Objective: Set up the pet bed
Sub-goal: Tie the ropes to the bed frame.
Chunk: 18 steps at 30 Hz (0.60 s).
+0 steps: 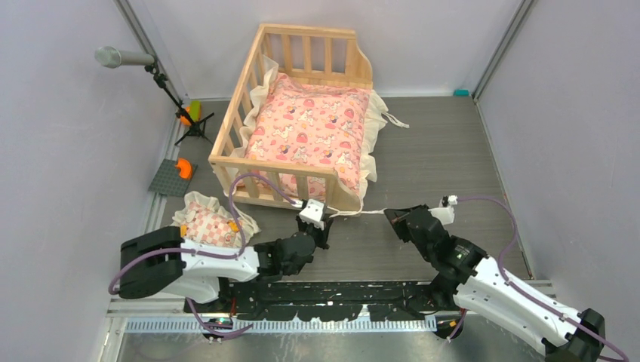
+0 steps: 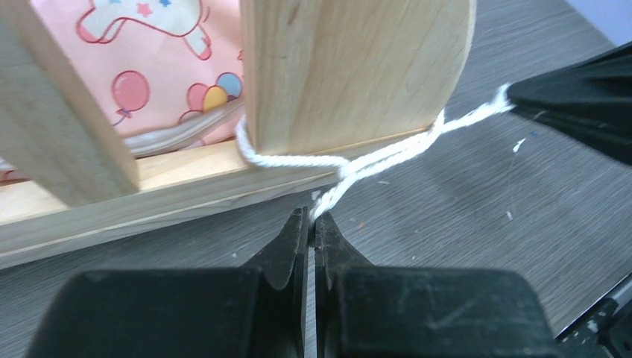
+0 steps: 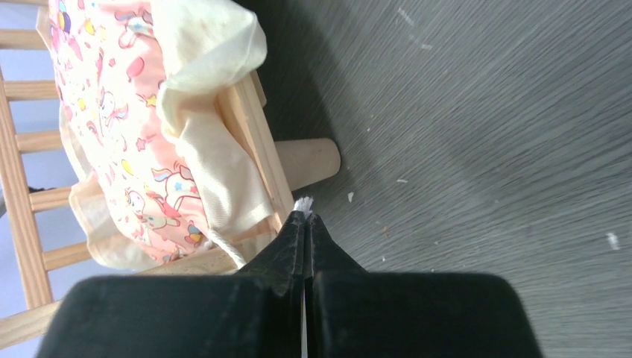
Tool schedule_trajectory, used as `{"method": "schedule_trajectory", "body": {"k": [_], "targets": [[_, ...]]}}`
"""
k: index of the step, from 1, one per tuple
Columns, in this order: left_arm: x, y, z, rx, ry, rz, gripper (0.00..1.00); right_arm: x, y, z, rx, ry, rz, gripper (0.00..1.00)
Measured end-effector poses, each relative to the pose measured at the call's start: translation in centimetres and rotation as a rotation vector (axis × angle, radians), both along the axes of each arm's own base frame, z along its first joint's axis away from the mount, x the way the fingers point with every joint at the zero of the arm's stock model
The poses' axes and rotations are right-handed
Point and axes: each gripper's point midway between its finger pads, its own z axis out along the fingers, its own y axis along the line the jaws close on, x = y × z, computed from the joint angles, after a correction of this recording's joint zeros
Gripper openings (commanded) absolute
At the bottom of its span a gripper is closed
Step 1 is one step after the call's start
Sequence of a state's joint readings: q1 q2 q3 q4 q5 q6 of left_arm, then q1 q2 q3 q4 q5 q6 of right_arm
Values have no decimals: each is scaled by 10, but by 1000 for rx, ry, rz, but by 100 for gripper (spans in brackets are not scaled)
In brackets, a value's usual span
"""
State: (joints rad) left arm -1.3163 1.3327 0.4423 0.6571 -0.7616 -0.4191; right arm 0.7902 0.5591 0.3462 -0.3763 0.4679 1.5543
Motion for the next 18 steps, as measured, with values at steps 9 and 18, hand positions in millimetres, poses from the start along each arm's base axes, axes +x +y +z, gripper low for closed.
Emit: {"method": "schedule_trajectory", "body": {"k": [9, 18], "targets": [[-5, 18, 7, 90, -1, -11, 0, -1, -30, 13, -172, -10, -56, 0], [-7, 19, 16, 102, -12, -28, 0, -6, -48, 34, -232, -41, -83, 0]]}}
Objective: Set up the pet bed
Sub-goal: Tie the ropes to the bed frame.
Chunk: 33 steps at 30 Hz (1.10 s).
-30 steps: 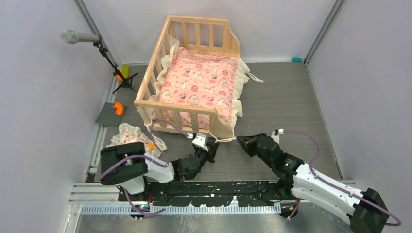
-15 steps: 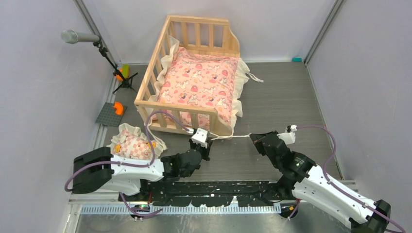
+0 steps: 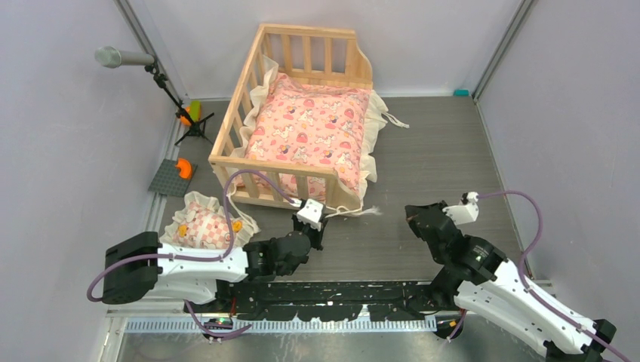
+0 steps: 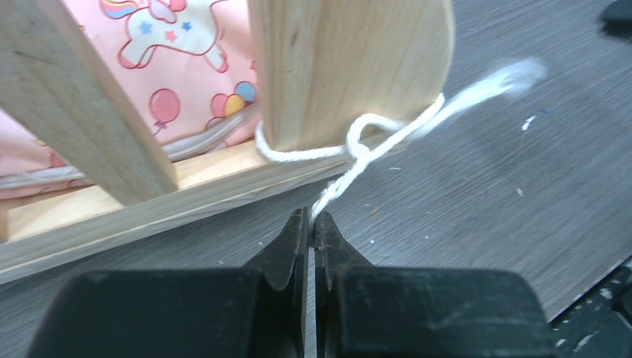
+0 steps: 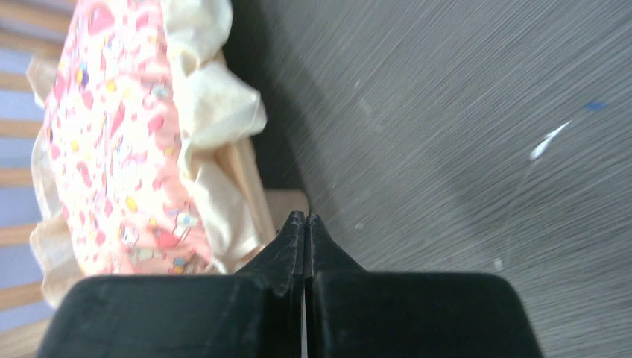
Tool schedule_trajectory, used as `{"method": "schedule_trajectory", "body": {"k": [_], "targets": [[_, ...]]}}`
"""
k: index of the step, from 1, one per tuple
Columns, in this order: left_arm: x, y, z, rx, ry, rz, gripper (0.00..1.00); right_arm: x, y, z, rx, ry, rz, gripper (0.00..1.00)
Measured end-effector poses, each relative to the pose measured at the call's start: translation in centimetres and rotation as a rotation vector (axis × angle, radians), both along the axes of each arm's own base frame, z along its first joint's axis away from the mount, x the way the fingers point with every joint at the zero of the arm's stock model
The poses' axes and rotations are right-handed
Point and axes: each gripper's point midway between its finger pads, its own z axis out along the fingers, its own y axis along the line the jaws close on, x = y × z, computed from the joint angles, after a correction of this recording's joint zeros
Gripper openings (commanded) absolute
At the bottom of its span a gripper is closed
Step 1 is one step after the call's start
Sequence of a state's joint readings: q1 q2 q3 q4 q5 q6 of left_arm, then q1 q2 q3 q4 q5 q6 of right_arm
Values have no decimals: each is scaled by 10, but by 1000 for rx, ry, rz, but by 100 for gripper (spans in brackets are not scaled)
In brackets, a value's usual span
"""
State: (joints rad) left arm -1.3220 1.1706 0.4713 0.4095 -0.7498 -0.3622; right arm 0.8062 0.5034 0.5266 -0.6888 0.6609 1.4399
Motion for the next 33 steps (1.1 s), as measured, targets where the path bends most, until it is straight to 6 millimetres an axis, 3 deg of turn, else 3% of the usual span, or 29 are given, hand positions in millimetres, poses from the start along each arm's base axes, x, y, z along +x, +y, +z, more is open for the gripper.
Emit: {"method": "schedule_trajectory", "body": {"k": [4, 8, 13, 15, 18, 22, 29, 33], "targets": [[1, 7, -3, 38, -4, 16, 0, -4, -32, 4, -89, -21, -86, 0], [1, 11, -10, 71, 3, 17, 0, -8, -48, 2, -157, -11, -120, 1], [-4, 7, -20, 102, 24, -21, 7, -11, -52, -2, -195, 4, -112, 22], [-6, 3, -26, 119, 36, -43, 26, -11, -50, -1, -207, 0, -91, 31], [-9, -1, -31, 141, 51, -72, 39, -11, -46, 6, -202, -29, -51, 40], [-12, -8, -26, 139, 60, -102, 56, -10, -39, 13, -206, -62, 8, 45], [-22, -10, -13, 125, 85, -152, 54, -9, -12, 13, -296, -57, 205, 45], [-29, -4, 18, 60, 121, -136, 54, -6, 11, 17, -376, -30, 356, 46]]}}
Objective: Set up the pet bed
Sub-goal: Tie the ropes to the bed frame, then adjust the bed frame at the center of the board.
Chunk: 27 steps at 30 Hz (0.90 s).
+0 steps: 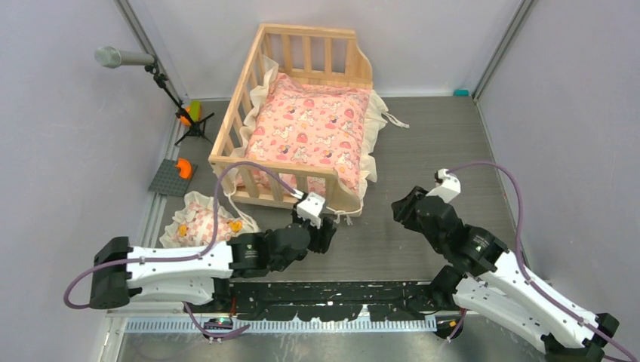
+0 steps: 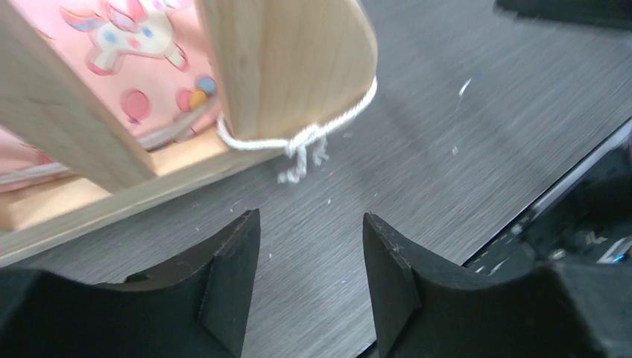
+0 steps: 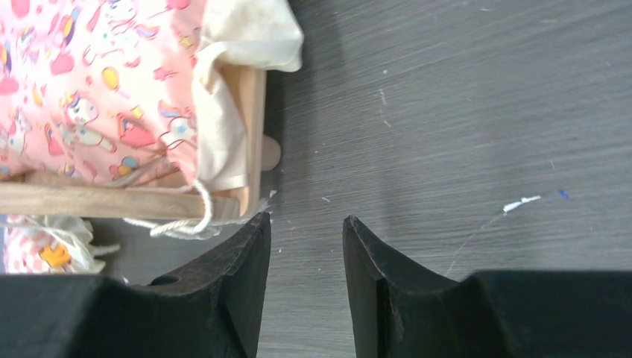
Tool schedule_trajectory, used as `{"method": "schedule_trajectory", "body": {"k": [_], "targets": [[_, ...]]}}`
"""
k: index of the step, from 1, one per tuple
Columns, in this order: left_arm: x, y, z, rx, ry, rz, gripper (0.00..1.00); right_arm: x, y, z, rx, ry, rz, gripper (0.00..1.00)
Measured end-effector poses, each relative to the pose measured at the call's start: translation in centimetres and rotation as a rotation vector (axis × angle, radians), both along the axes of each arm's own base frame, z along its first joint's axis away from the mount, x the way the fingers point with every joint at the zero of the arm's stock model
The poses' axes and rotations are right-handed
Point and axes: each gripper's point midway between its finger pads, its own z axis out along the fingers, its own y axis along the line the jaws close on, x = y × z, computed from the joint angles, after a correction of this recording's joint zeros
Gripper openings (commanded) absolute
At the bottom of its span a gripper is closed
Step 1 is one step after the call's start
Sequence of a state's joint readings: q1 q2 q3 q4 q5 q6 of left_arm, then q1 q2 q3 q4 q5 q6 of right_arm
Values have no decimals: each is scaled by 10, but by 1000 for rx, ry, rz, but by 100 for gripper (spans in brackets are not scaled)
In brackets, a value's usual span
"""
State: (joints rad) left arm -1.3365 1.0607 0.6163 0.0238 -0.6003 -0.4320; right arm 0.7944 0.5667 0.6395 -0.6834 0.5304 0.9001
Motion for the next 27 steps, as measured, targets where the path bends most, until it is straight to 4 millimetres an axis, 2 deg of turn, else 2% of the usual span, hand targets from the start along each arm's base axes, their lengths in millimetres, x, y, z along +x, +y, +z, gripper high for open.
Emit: {"method": "schedule_trajectory", "body": {"k": [3, 7, 10, 12, 14, 15, 17, 22, 27], "targets": [[-1, 7, 38, -67, 43, 62, 55, 5, 14, 11, -37, 2, 74, 46], [-2, 24, 99, -144, 60, 156, 57, 10, 21, 17, -63, -2, 104, 46], [-4, 47, 138, -208, 74, 241, 60, 11, 21, 17, -87, 1, 116, 46], [-1, 69, 154, -240, 95, 336, 62, 13, 23, 20, -101, 1, 125, 46], [3, 94, 164, -260, 108, 446, 63, 15, 25, 24, -110, -1, 135, 46], [5, 103, 168, -268, 110, 485, 68, 16, 26, 25, -112, -2, 139, 46], [8, 121, 171, -272, 107, 569, 98, 17, 29, 28, -112, -2, 148, 46], [18, 153, 167, -292, 73, 745, 100, 16, 33, 27, -112, 9, 174, 46], [28, 162, 171, -362, 44, 837, 100, 14, 34, 29, -99, 4, 184, 46]]}}
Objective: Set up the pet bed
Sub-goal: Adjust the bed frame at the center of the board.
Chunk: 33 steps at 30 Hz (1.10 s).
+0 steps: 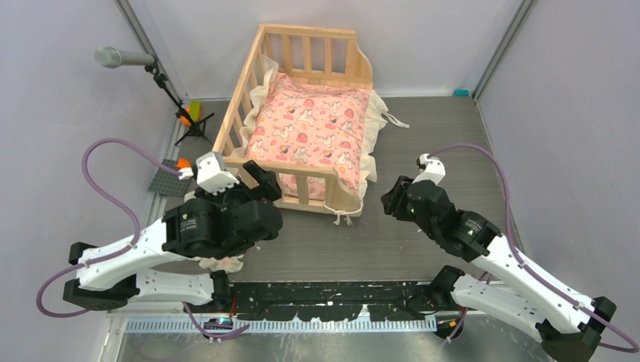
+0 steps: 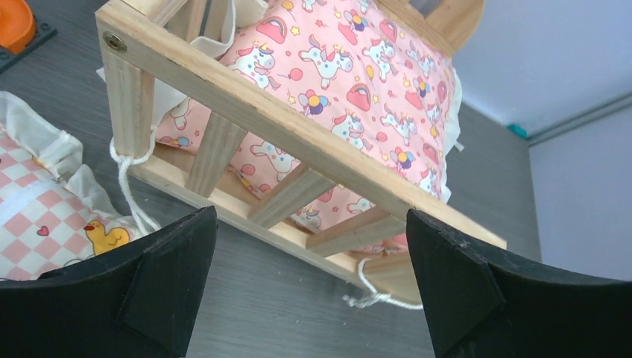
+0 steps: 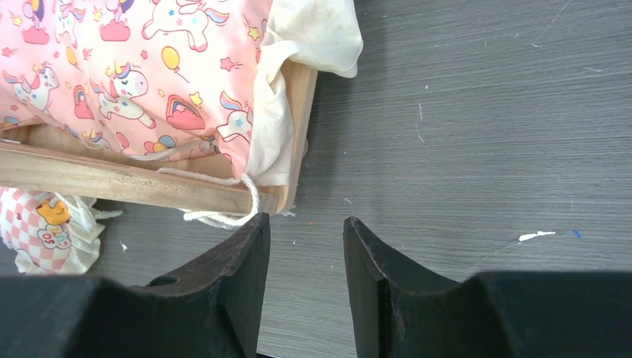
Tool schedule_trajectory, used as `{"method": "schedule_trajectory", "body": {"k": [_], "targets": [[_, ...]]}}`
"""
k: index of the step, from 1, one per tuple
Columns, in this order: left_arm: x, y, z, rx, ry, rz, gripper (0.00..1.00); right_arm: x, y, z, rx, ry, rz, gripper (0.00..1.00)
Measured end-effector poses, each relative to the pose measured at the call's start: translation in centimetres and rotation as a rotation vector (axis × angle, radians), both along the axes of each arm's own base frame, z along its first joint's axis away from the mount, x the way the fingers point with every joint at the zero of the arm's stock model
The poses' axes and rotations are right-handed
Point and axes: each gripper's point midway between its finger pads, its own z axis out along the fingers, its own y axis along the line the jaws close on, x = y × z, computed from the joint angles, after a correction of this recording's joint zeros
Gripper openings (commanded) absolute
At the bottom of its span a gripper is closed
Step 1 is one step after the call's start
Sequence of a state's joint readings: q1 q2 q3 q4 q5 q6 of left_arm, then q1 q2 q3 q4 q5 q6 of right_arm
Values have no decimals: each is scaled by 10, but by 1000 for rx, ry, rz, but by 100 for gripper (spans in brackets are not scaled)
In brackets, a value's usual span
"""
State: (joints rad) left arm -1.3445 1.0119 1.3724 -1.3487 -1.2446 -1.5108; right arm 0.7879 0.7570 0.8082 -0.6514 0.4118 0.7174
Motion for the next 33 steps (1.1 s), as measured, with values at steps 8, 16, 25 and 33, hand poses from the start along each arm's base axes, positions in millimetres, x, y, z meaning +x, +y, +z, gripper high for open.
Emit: {"method": "schedule_trajectory", "body": {"k": [8, 16, 25, 33], "targets": [[20, -3, 4, -65, -17, 97, 99, -4, -4, 8, 41, -26, -8, 46], [58, 13, 7, -98, 61, 277, 91, -5, -4, 1, 40, -3, -18, 46], [79, 21, -29, -74, 208, 379, 79, -5, -4, 0, 48, 3, -27, 46], [88, 34, -57, -92, 278, 423, 65, -5, -5, 0, 50, 4, -30, 46]]}}
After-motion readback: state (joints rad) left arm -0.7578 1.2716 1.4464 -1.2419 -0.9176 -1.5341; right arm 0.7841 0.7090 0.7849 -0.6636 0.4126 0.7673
